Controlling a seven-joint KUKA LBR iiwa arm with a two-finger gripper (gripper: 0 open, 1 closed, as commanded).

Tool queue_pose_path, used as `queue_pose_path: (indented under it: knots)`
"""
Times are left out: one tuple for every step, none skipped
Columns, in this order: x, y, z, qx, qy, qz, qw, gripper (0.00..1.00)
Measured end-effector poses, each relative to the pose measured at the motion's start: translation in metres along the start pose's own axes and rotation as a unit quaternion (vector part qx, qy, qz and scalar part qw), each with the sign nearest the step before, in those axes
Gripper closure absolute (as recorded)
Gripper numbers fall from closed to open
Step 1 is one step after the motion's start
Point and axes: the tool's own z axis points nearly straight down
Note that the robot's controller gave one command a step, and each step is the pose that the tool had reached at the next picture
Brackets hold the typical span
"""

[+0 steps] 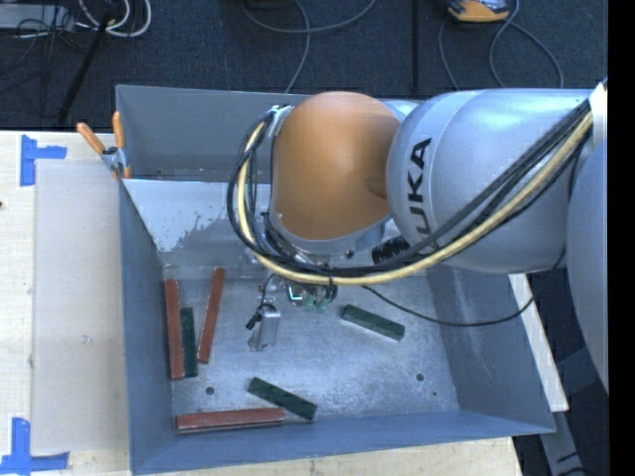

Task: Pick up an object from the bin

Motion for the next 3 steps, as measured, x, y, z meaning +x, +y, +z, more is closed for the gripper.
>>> queue_pose_path:
  knots:
    - [-0.004, 0.056, 0.114, 0.000, -0.0009, -0.129, 0.9917, 0.00]
    - [0.030, 0.050, 0.136, 0.001, -0.0020, -0.301, 0.9536, 0.00]
    - [0.064, -0.041, 0.151, 0.002, -0.0075, -0.329, 0.9444, 0.00]
